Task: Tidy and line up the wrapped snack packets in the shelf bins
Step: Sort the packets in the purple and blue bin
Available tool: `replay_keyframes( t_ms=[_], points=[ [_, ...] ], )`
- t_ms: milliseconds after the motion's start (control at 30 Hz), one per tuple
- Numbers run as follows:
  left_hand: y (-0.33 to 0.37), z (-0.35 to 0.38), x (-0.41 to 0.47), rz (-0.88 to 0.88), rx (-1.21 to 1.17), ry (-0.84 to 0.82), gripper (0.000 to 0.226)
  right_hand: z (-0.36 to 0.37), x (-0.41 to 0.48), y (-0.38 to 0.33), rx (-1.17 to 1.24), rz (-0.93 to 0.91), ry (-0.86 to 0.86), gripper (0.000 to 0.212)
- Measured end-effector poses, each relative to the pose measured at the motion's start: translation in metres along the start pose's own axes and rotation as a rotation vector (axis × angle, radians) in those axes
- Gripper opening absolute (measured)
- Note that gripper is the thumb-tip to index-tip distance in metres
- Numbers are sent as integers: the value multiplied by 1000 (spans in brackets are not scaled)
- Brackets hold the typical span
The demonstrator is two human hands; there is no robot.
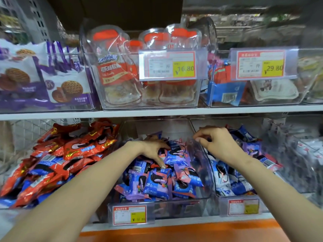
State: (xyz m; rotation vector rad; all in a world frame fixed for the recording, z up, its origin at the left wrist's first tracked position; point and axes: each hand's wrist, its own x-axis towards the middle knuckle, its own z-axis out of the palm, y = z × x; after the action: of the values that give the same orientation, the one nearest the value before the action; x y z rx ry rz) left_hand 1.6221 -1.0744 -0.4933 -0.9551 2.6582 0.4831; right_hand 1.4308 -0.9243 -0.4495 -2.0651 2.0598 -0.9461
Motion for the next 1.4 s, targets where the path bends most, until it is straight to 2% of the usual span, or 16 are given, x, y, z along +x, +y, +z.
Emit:
replay_keyframes(
  t_ms=[67, 133, 267, 333, 500, 633, 767, 900, 1033, 1133, 1267, 1333, 1400],
  points=[
    [1, -3, -1, -6, -18, -50, 83, 2, 1, -1, 3, -6, -9, 12],
    [1, -3, -3, 13, 26, -14, 69, 3, 1, -2, -3, -9, -29, 12],
    [-3, 8, -3, 84, 116, 231, 26, 4, 0, -3, -16, -5, -47, 13],
    [-5, 13, -4, 99, 137, 329, 13, 5, -1, -4, -14, -5, -54, 13],
    [-1, 9, -10, 111, 133, 489, 10, 6, -3, -9, -32, -13, -89, 14],
    [-1, -3, -30, 101, -80, 757, 6, 13, 2, -12, -29, -30, -84, 18],
    [13, -11, -55, 70, -412, 961, 8, 26, 8, -22, 47, -38, -74, 50],
    [32, -15, -76, 0, -706, 1056, 10, 34, 13, -40, 262, -1, -87, 70],
    [34, -4, -102, 47, -895, 1074, 19, 42, 15, -55, 451, 11, -185, 59],
    [25, 4, -122, 7, -901, 1114, 24, 49, 15, -62, 502, -23, -232, 61],
    [0, 7, -158, -154, -875, 1365, 19, 50, 17, -53, 221, -23, -173, 49],
    [-14, 10, -177, -250, -661, 1500, 10, 54, 21, -44, 129, 16, -147, 40],
    [-31, 14, -191, -283, -277, 1599, 2, 60, 23, -39, 104, 35, -158, 33]
  ],
)
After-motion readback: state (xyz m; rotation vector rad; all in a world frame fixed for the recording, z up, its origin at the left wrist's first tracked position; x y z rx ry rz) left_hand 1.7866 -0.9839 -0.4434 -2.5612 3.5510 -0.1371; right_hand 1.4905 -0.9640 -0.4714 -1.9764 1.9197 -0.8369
